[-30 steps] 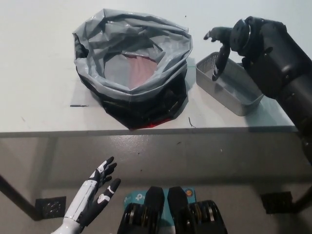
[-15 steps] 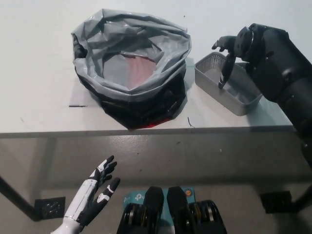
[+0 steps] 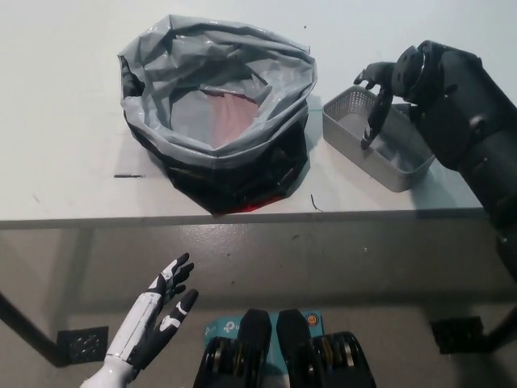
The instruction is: Use the right hand to pick up a small rectangular container and put it into a plastic bag and lift the bag
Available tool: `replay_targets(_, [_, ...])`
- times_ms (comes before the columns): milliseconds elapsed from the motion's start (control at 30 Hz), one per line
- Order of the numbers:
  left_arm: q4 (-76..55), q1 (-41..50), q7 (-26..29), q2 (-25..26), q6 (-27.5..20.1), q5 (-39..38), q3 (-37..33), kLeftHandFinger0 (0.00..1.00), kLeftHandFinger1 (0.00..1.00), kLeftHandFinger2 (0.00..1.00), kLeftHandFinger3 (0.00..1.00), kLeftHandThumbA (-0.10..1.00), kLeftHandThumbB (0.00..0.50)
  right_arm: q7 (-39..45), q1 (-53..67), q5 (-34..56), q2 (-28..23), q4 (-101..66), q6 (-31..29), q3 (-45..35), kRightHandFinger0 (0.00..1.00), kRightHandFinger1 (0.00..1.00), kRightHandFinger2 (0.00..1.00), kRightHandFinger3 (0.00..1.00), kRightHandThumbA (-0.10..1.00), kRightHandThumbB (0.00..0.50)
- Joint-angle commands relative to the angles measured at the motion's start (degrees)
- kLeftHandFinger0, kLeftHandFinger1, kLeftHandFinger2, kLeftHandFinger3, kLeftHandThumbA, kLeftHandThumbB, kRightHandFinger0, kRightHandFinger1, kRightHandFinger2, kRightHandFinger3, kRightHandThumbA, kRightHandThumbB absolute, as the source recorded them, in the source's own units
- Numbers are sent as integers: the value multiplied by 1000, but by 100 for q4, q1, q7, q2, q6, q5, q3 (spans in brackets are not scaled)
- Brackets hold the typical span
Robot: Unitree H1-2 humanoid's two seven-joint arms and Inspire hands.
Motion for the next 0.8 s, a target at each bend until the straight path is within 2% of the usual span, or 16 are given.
replay_targets(0, [-152, -95, -53, 78, -163, 45, 62, 1000, 1000, 1000, 1000, 872, 274, -337, -179, 191, 87, 236, -93, -200, 1000, 1000, 1000, 1000, 1000, 401])
replay_targets(33, [-152, -96, -53, 79, -162, 46, 63, 1000, 1000, 1000, 1000, 873, 274, -346, -180, 192, 90, 249, -96, -204, 1000, 1000, 1000, 1000, 1000, 401])
replay_targets(167, [-169, -99, -70, 92, -147, 49, 66, 1000, 1000, 1000, 1000, 878, 273, -363, -163, 162, 91, 526, -403, -125, 1000, 1000, 1000, 1000, 1000, 350])
replay_targets(233, [-166, -85, -61, 91, -164, 63, 68, 1000, 1000, 1000, 1000, 882, 274, -483, -107, 186, 113, 649, -399, -155, 1000, 1000, 1000, 1000, 1000, 368])
replay_targets(267, [-158, -79, -56, 87, -174, 65, 70, 1000, 1000, 1000, 1000, 882, 274, -535, -87, 210, 126, 726, -418, -176, 1000, 1000, 1000, 1000, 1000, 357])
replay_targets(333, [-135, -69, -51, 83, -215, 56, 74, 1000, 1000, 1000, 1000, 883, 274, -667, -69, 232, 176, 886, -289, -211, 1000, 1000, 1000, 1000, 1000, 426])
replay_targets(433, [-159, -60, -47, 79, -195, 56, 85, 1000, 1000, 1000, 1000, 881, 274, -657, -40, 293, 202, 1049, -298, -257, 1000, 1000, 1000, 1000, 1000, 403])
replay_targets(600, [-157, -74, -57, 82, -173, 34, 101, 1000, 1000, 1000, 1000, 880, 276, -694, 21, 200, 212, 1231, -330, -172, 1000, 1000, 1000, 1000, 1000, 410])
replay_targets(667, [-158, -79, -64, 89, -158, 14, 118, 1000, 1000, 1000, 1000, 876, 277, -468, 29, 268, 194, 1397, -672, -174, 1000, 1000, 1000, 1000, 1000, 334])
replay_targets(733, [-150, -88, -57, 93, -168, 30, 131, 1000, 1000, 1000, 1000, 879, 275, -567, 66, 289, 201, 1471, -830, -198, 1000, 1000, 1000, 1000, 1000, 301])
replay_targets(767, [-144, -83, -52, 86, -190, 48, 130, 1000, 1000, 1000, 1000, 883, 279, -808, 120, 260, 214, 1503, -838, -205, 1000, 1000, 1000, 1000, 1000, 324])
